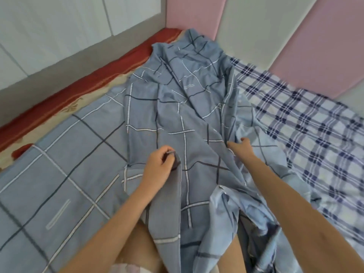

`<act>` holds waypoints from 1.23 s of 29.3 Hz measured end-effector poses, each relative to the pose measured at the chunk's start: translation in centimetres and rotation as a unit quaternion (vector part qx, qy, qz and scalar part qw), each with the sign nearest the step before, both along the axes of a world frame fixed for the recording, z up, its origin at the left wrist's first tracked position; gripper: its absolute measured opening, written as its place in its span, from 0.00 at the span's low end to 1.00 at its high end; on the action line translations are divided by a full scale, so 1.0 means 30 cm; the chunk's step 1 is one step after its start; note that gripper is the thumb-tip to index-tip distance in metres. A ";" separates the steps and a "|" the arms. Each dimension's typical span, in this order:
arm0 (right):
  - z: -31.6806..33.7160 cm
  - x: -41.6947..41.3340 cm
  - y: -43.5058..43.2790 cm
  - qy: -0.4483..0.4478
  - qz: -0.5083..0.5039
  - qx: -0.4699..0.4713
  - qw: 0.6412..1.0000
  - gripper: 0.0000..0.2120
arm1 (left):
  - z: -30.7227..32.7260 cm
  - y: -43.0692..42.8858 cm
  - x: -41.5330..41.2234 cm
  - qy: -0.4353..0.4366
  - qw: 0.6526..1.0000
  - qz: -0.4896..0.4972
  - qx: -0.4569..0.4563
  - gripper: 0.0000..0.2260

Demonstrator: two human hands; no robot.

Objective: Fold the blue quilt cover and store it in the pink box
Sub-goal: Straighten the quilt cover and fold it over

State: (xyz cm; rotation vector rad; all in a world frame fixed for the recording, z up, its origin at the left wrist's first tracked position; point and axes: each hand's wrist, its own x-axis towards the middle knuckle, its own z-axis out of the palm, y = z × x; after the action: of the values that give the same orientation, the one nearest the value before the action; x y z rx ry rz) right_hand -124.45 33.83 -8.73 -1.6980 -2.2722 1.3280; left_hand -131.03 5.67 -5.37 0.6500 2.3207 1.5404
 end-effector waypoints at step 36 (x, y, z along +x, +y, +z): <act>0.353 0.228 -0.373 0.000 0.424 0.003 0.905 0.16 | 0.155 -0.138 0.190 -0.036 0.978 0.169 0.114 0.16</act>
State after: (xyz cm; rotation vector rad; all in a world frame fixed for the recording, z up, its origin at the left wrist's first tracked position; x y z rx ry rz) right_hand -117.62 22.63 1.87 -0.6482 -3.1485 1.3598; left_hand -125.34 1.55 -0.73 0.2474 2.3077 1.9645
